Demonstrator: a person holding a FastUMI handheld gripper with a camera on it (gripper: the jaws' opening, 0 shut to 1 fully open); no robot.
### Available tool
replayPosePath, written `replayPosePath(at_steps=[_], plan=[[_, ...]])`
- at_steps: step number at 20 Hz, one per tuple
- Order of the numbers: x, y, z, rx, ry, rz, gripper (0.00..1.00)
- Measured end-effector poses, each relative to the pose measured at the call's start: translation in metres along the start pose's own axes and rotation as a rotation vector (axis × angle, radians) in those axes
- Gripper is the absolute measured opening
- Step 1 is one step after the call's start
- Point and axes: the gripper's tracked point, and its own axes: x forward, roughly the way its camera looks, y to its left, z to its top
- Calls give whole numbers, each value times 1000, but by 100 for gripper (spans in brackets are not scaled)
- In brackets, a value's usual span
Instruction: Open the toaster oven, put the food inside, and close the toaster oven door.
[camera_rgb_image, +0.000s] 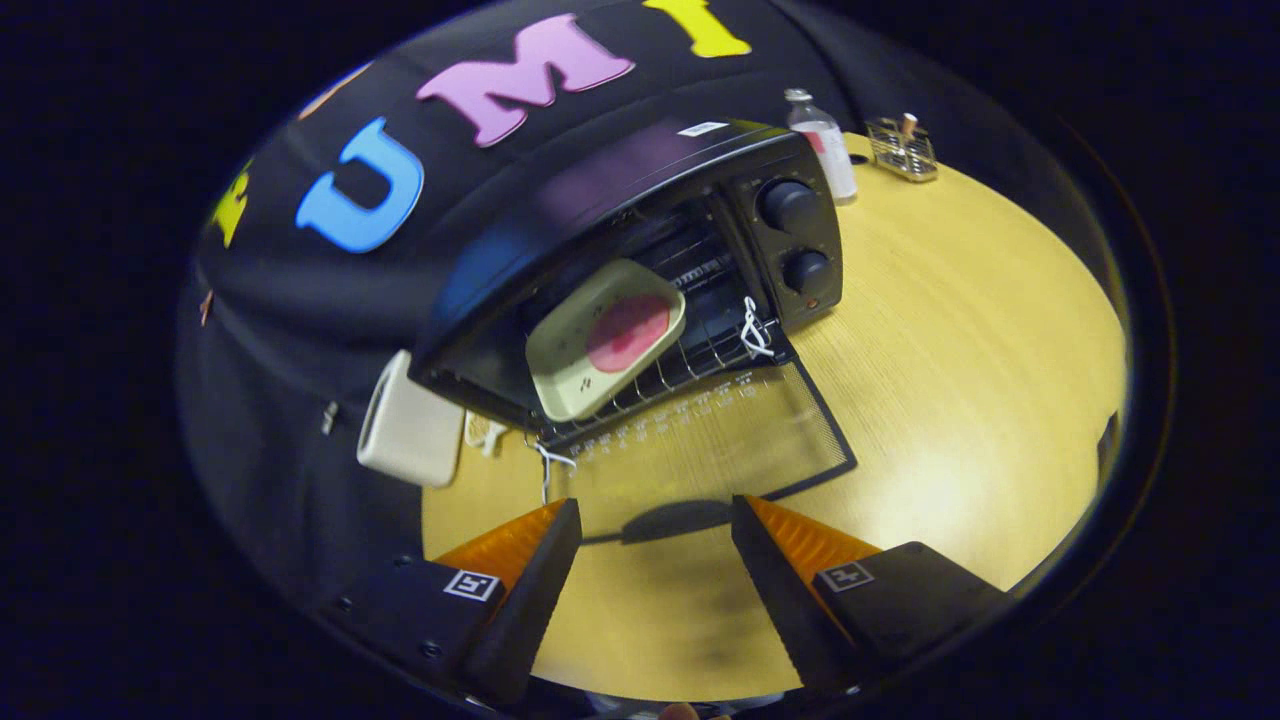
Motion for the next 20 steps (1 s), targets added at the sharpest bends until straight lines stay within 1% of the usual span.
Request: replayPosePath(at_steps=[2, 6, 9, 14, 18, 20], plan=[[-2, -5, -21, -77, 38, -30, 99], [8, -15, -47, -216, 70, -85, 100], [18, -22, -60, -278, 89, -116, 100], [40, -31, -67, -316, 119, -171, 100], [59, -35, -72, -313, 160, -206, 100], [67, -35, -62, -316, 139, -233, 100]])
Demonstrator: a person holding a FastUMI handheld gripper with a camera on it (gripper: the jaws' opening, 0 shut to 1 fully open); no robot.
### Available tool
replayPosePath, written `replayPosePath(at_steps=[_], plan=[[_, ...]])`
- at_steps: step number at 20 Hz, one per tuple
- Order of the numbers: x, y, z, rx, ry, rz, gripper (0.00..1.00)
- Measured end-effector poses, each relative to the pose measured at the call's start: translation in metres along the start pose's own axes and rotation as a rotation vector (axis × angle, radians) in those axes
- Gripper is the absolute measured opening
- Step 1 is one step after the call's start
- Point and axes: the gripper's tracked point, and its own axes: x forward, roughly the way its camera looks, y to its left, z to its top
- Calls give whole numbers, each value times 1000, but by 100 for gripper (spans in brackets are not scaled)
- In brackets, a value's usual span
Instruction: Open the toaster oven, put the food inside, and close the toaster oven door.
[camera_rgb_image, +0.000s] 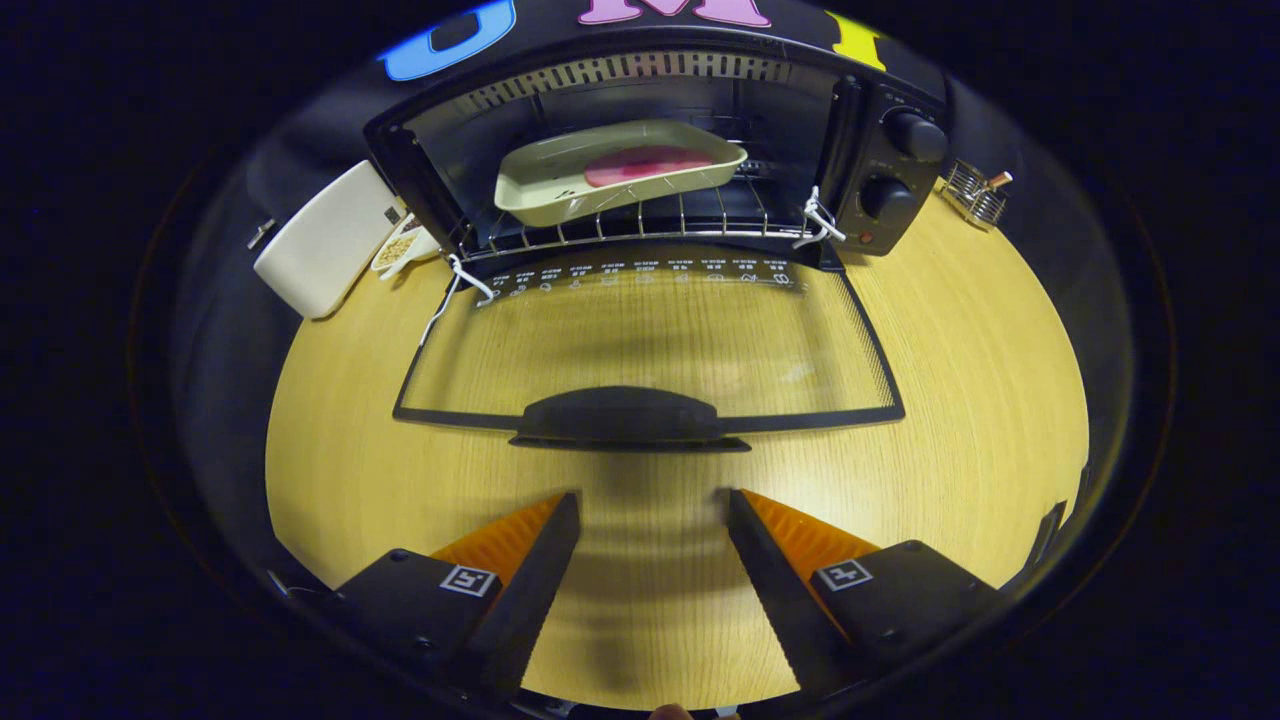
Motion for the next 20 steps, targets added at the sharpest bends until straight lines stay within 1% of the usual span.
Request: replayPosePath(at_steps=[3, 4, 8, 9, 11, 13, 20], plan=[[5, -3, 16, 19, -14, -24, 99], [3, -2, 11, 8, 1, -26, 99], [-12, -8, 23, -48, -76, -45, 100], [-20, -8, 34, -38, -122, -42, 100], [-25, -6, 36, -1, -134, -28, 99], [-39, -7, 42, -17, -160, -22, 100], [-56, -3, 62, -32, -248, 0, 100]])
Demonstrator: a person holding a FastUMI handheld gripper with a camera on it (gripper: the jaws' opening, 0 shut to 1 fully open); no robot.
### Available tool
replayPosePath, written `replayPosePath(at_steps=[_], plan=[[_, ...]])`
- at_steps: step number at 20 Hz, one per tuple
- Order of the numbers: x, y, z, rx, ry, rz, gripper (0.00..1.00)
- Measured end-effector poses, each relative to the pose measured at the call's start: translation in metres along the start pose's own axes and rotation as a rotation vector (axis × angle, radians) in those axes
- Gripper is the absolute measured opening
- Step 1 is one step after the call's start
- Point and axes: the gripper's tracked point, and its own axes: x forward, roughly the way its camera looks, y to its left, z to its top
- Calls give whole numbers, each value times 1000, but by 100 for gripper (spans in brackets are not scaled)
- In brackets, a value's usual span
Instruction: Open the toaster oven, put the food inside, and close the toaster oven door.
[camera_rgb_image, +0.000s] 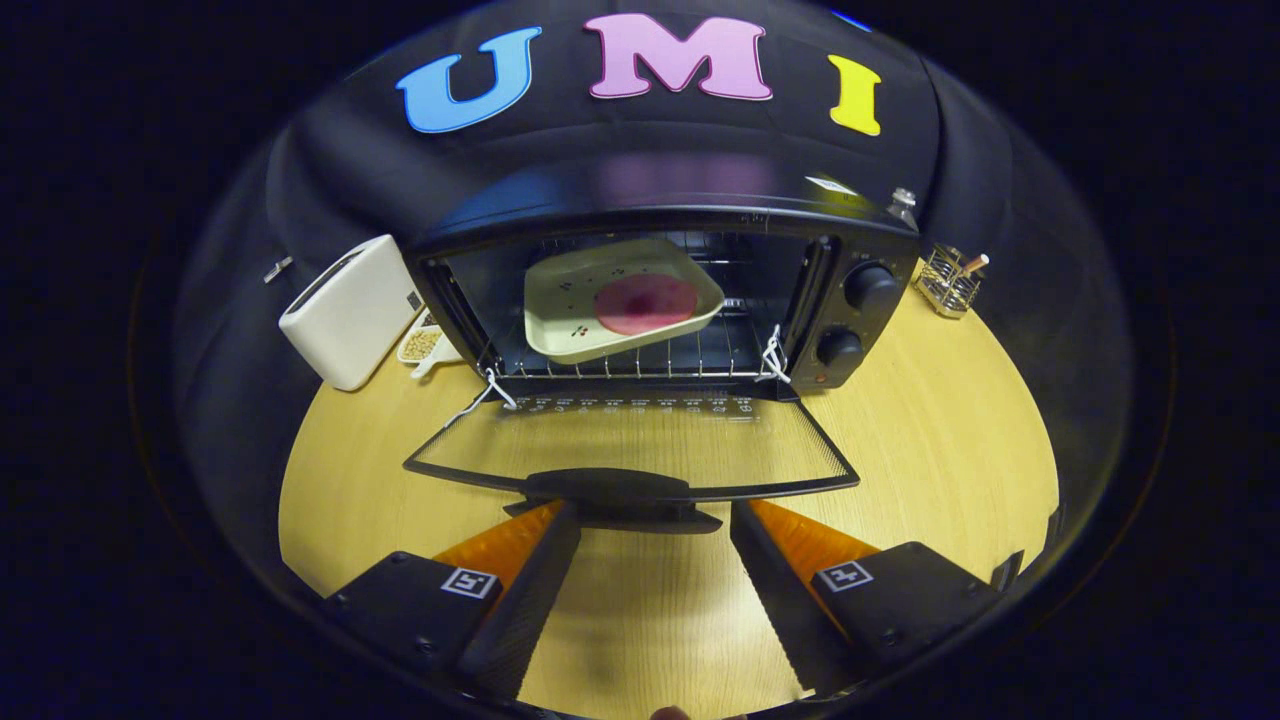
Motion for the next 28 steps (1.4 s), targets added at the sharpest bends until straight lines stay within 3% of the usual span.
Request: replayPosePath(at_steps=[17, 20, 28], plan=[[-15, 4, 88, 14, -194, 33, 100], [-9, -1, 94, -20, -196, 6, 99], [-29, 5, 115, -49, -331, 29, 99]])
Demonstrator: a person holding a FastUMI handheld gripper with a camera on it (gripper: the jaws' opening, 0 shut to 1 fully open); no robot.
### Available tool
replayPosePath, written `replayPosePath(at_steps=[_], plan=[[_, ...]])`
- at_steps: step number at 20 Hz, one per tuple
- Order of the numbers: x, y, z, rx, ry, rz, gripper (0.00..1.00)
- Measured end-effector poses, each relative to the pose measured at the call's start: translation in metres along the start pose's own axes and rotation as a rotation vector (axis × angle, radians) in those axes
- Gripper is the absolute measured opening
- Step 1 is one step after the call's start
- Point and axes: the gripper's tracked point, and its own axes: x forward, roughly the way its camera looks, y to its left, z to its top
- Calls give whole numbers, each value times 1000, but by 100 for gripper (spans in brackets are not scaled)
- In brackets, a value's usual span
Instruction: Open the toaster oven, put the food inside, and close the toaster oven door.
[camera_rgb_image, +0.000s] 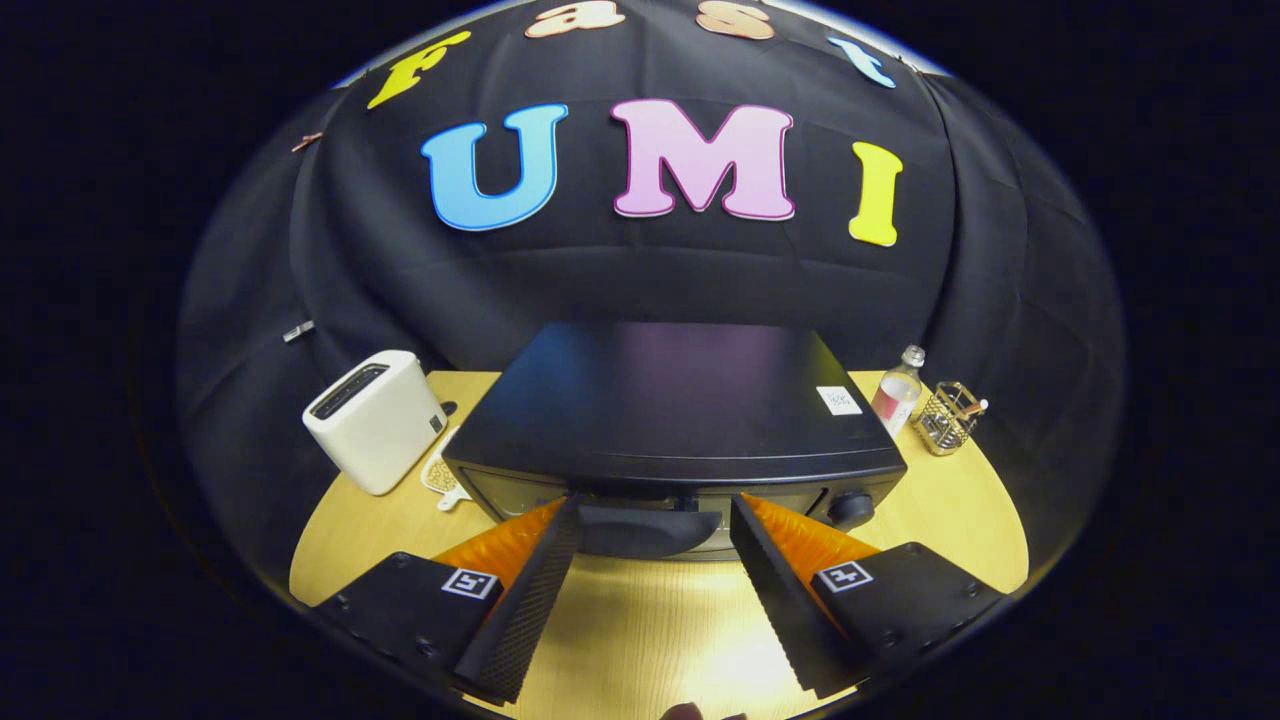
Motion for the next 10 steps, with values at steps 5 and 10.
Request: replayPosePath(at_steps=[5, 10], plan=[[-24, -4, 41, -10, -147, 6, 99], [-70, -19, 86, -35, -294, 4, 99]])
